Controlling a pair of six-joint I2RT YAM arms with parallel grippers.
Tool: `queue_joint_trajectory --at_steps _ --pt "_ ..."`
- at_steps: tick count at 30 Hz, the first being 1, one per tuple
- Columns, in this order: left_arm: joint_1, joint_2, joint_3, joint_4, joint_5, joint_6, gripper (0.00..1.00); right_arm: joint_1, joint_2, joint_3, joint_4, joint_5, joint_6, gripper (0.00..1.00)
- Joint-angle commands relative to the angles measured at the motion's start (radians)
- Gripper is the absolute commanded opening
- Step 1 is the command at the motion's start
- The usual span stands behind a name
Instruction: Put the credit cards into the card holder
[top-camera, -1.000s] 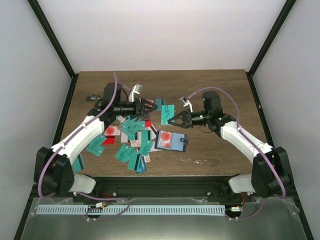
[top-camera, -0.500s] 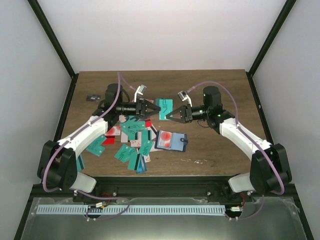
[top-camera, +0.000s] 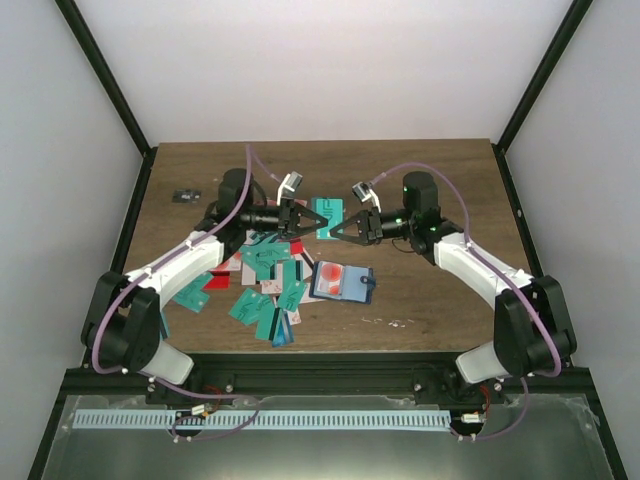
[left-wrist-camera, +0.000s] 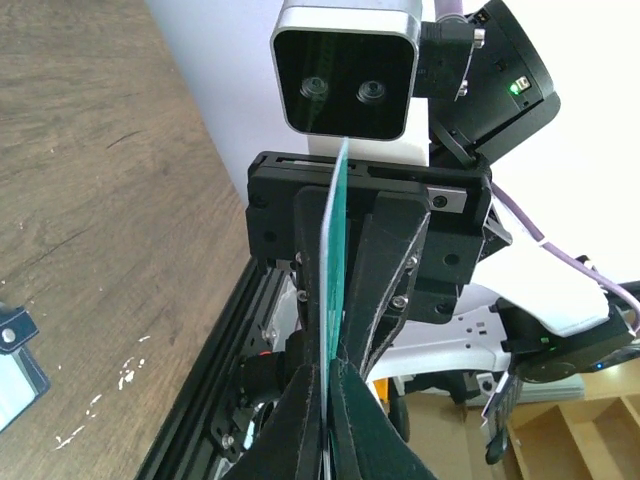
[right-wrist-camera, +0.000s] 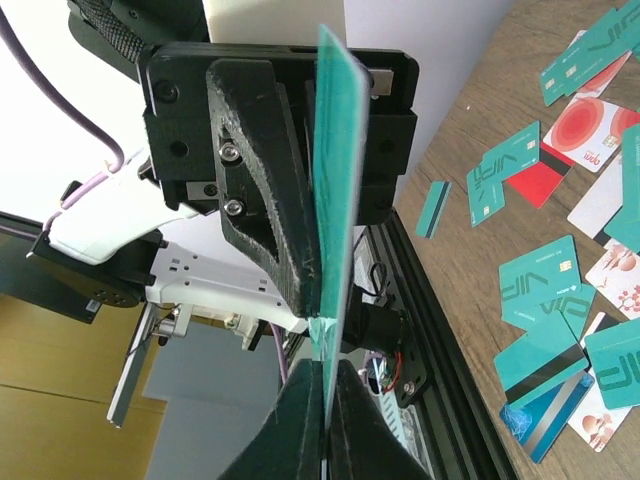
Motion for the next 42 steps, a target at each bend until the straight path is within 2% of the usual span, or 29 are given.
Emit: queue_joint_trajectory --at_steps 1,4,6,9,11,14,20,32,42 --pt "-0.006 0.01 -0.004 0.029 -0.006 0.008 0.04 -0.009 0.007 0.065 -0.087 0.042 -0.087 0.01" --pt "-0.006 0.016 0.007 -0.08 -0.024 0.079 0.04 -0.015 -0.006 0.069 -0.256 0.178 -0.18 0.06" --pt "-0.007 0.023 0.021 -0.197 -0.038 0.17 0.04 -0.027 -0.024 0.043 -0.337 0.275 -0.211 0.22" --pt "-0.008 0.049 0.053 -0.4 -0.069 0.373 0.04 -0.036 -0.055 -0.003 -0.461 0.464 -0.243 0.38" --pt "-0.011 0.081 0.069 -0.528 -0.116 0.477 0.04 -0.037 -0.076 -0.041 -0.54 0.595 -0.242 0.46" --pt "-0.026 0.13 0.072 -0.62 -0.142 0.552 0.04 -0.036 -0.107 -0.109 -0.61 0.759 -0.207 0.55" --pt "-0.086 0.258 0.134 -0.754 -0.194 0.66 0.04 -0.037 -0.141 -0.255 -0.584 0.811 -0.138 0.56" --pt "-0.157 0.45 0.277 -0.845 -0.283 0.646 0.04 -0.036 -0.041 -0.231 -0.634 0.966 -0.122 0.57" --pt "-0.17 0.497 0.266 -0.815 -0.352 0.559 0.04 -0.036 -0.025 -0.291 -0.556 0.905 -0.095 0.43"
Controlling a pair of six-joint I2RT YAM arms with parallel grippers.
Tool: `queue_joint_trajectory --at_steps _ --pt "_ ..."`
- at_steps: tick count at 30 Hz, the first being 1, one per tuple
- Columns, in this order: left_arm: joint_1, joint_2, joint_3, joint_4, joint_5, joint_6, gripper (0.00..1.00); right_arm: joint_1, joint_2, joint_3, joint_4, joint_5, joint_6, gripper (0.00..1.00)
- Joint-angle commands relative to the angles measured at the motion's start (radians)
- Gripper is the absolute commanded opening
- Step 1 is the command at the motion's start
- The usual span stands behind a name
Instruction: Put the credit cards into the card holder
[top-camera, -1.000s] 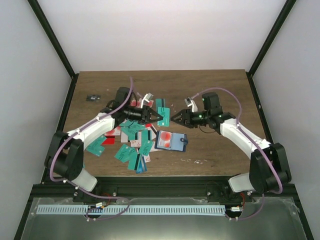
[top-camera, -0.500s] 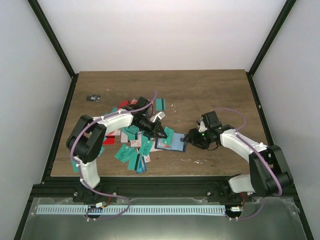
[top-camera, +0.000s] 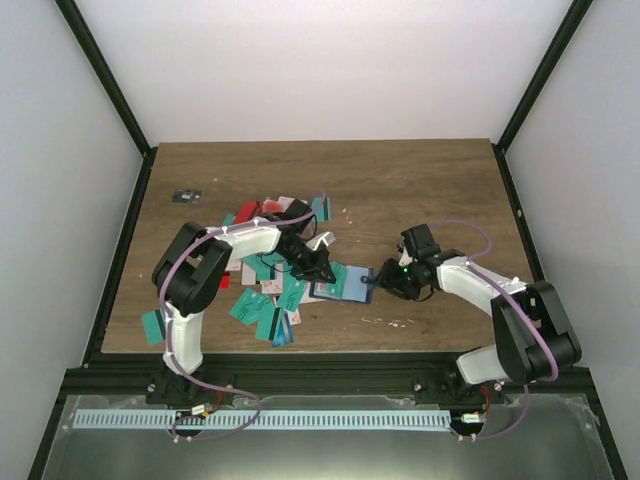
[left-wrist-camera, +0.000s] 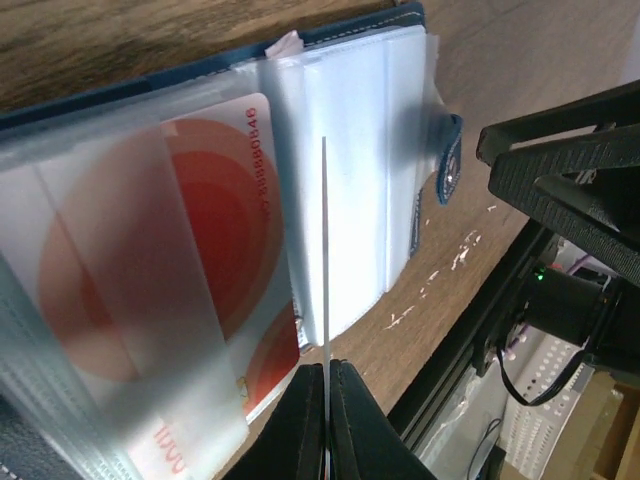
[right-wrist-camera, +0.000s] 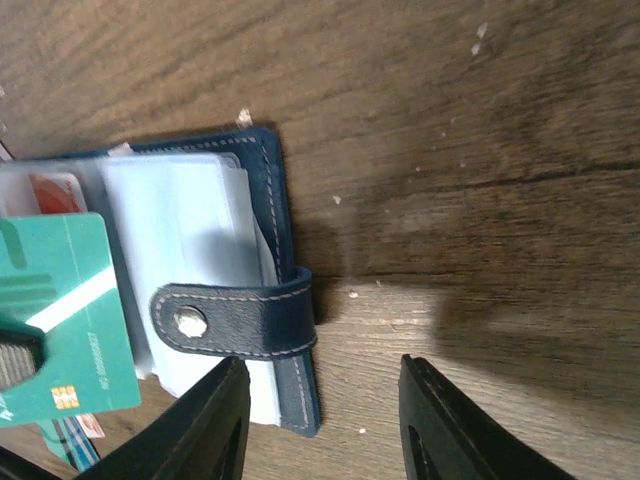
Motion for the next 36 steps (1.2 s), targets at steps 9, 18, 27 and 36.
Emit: queue_joint_trajectory --at_steps 9,18,27,36 --pt "-0.019 0.047 0.024 0.04 -0.029 -0.062 0.04 -0.006 0.066 -0.062 0.096 -0.076 -0.001 0.3" --pt "-0.029 0.079 0.05 0.055 -0.025 -0.076 0.04 -0.006 0.103 -0.07 0.127 -0.104 -0.013 0.25" --pt "-0.041 0.105 0.069 0.062 -0.046 -0.102 0.04 -0.007 0.109 -0.076 0.154 -0.126 -0.015 0.25" --pt "-0.066 0.139 0.073 0.106 -0.044 -0.143 0.04 -0.006 0.12 -0.089 0.18 -0.152 -0.008 0.24"
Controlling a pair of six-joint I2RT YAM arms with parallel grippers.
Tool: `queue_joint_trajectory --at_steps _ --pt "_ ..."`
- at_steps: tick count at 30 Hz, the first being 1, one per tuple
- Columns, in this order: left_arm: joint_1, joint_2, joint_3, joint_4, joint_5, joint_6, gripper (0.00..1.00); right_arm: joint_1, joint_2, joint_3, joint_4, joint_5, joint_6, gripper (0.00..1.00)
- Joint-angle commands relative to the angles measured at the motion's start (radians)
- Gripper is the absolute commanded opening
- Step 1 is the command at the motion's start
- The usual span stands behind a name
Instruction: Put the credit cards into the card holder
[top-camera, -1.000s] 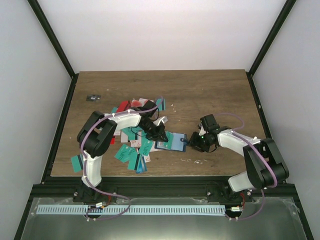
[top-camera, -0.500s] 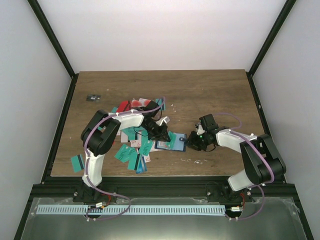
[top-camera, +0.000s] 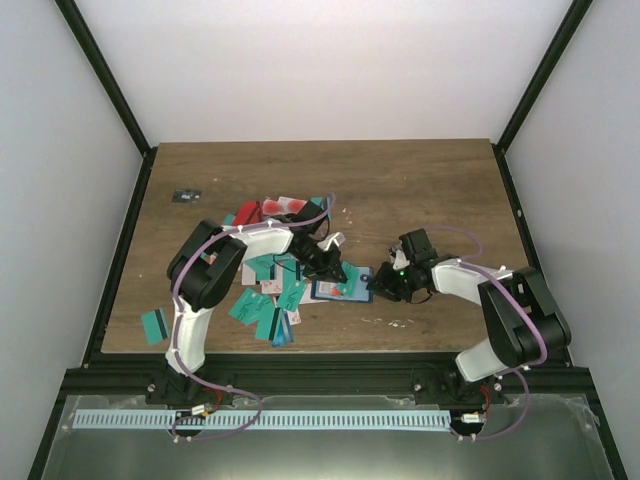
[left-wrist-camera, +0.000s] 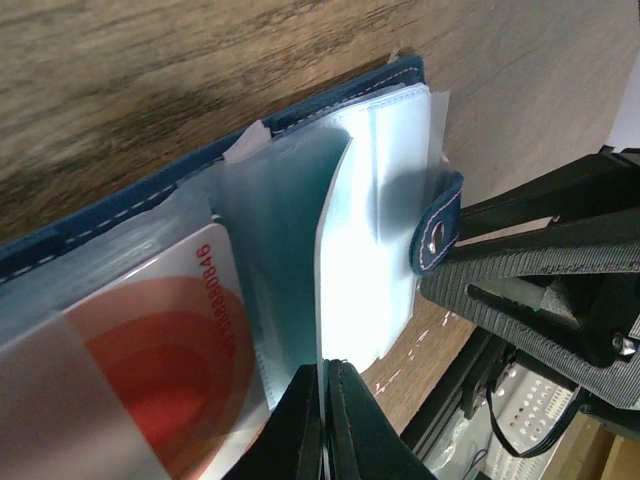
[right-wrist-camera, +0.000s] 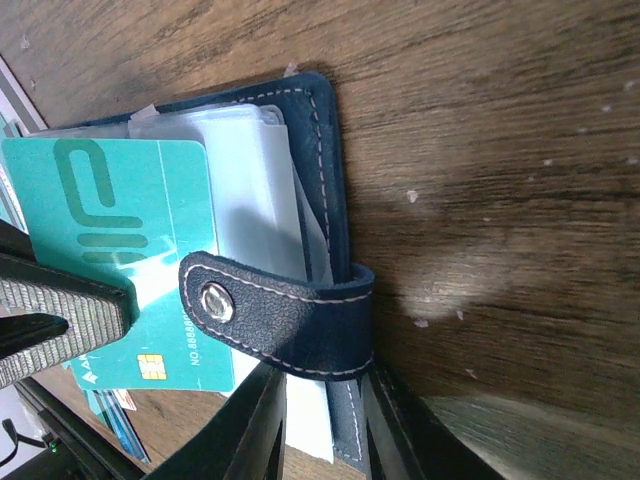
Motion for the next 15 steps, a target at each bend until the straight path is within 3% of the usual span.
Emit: queue_joint_trajectory --at_steps 1,15 --pt "-0.021 0.047 0.01 0.028 -0.026 -0.032 0.04 -0.003 0.023 -0.029 0.003 0.004 -0.006 0.24" --pt "-0.045 0.067 -0.007 0.096 -0.039 -0.115 0.04 -0.002 0.02 -0.038 0.029 -0.027 0.009 0.24"
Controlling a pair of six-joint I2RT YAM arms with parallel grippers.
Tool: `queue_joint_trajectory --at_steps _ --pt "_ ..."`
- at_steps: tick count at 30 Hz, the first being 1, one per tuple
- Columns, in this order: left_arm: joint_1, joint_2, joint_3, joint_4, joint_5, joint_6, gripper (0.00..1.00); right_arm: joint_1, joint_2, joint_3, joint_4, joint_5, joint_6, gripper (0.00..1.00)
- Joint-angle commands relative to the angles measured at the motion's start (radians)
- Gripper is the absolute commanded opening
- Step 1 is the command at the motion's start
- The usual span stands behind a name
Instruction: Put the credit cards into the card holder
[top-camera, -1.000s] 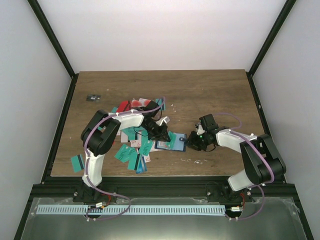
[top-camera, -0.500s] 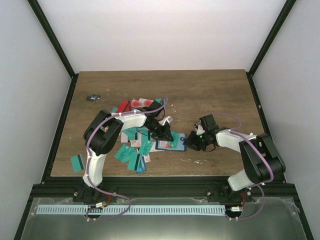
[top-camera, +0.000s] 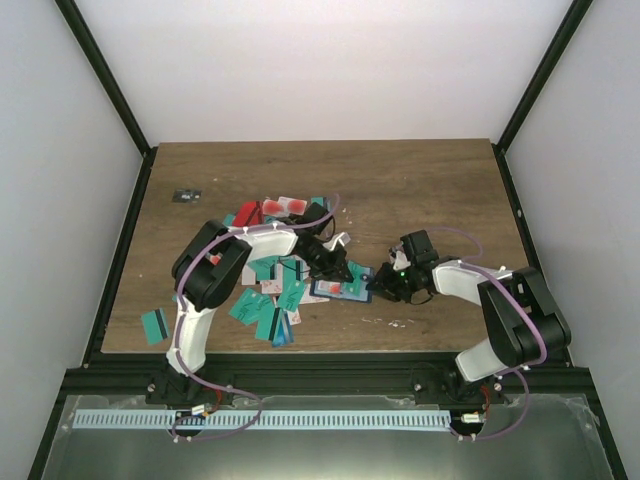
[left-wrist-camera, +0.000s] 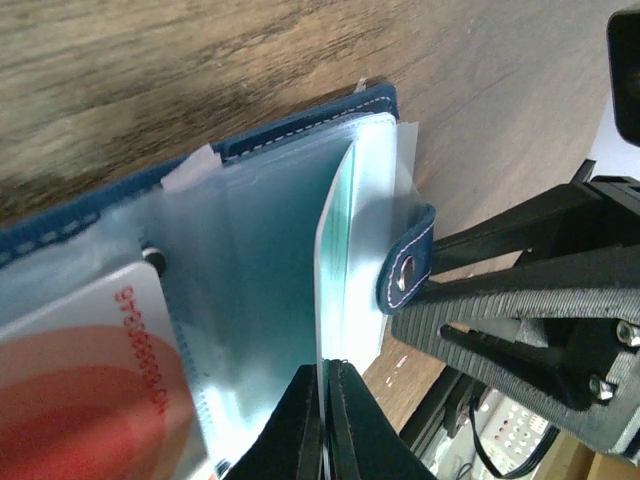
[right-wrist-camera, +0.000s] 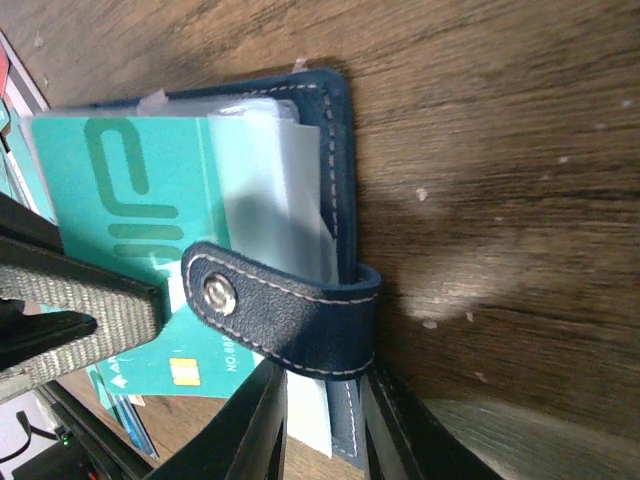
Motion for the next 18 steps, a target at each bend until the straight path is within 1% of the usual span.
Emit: queue_joint_trajectory --at_steps 1,9,18 --pt "-0.024 0.042 -0.022 0.037 -0.044 -0.05 0.04 0.001 0.02 -0.026 0.01 -0.009 0.012 0.24" --pt "-0.03 0.029 -0.074 0.104 -0.056 -0.115 0.04 0.0 0.023 -0.029 0.023 -0.025 0.023 0.24" --pt "-0.044 0.055 -0.069 0.13 -0.037 -0.109 0.04 0.0 0.031 -0.009 0.022 -0.033 0.002 0.24"
